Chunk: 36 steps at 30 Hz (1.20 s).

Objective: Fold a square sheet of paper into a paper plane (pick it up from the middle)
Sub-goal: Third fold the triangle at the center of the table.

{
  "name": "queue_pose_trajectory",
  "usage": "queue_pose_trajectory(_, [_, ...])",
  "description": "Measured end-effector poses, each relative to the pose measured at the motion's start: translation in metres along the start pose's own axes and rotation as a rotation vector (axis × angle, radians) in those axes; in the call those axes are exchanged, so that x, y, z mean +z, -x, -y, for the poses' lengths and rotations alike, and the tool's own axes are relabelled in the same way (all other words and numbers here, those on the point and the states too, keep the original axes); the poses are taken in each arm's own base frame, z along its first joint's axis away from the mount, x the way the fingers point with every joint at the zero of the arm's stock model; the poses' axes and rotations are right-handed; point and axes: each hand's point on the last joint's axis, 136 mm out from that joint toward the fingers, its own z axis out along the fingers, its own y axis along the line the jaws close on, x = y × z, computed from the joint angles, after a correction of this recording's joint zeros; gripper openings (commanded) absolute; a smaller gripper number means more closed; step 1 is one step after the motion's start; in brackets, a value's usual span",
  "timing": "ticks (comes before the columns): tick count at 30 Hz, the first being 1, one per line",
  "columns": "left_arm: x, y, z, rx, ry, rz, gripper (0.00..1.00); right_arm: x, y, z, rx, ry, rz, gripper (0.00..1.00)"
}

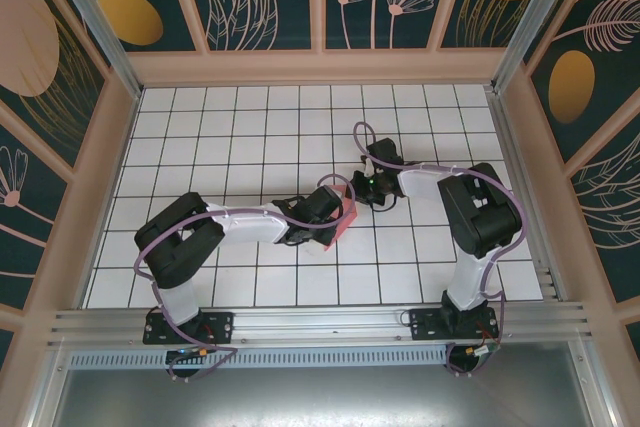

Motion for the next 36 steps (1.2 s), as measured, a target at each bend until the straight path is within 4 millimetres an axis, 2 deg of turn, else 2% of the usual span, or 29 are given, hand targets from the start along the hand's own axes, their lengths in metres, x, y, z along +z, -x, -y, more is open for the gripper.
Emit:
queue_pose_trajectory(8, [0.0,0.0,0.0,0.0,-0.002,-0.002,0.08,0.0,0.0,0.0,-0.001,0.001,0.0,0.13])
queue_pose_trajectory(12, [0.0,0.0,0.001,0.0,-0.004,-0.001,0.08,-0.008,0.002,-0.003,-0.003,-0.004,0.015,0.14])
queue_pose_trajectory(15, [0.001,0.0,0.002,-0.003,-0.016,-0.001,0.08,-0.034,0.009,-0.015,-0.021,0.018,0.088,0.14])
queue_pose_trajectory(18, [0.001,0.001,0.005,-0.005,-0.032,0.0,0.08,-0.075,0.015,-0.034,-0.037,0.087,0.203,0.11])
queue_pose_trajectory(20, [0.001,0.001,0.006,-0.005,-0.037,0.001,0.08,-0.098,0.01,-0.045,-0.037,0.161,0.263,0.05])
queue_pose_trajectory(23, [0.002,0.001,0.005,-0.01,-0.042,0.002,0.08,-0.103,-0.017,-0.045,-0.006,0.24,0.257,0.0])
queue_pose_trajectory(29, [0.002,0.002,0.005,-0.017,-0.058,0.0,0.08,-0.074,-0.102,-0.024,0.096,0.269,0.091,0.0])
queue_pose_trajectory(32, [0.002,0.002,0.005,-0.017,-0.062,-0.001,0.08,-0.066,-0.122,-0.031,0.114,0.292,0.032,0.0])
queue_pose_trajectory(36, [0.002,0.002,0.006,-0.017,-0.063,-0.001,0.08,-0.056,-0.133,-0.045,0.113,0.33,-0.013,0.0])
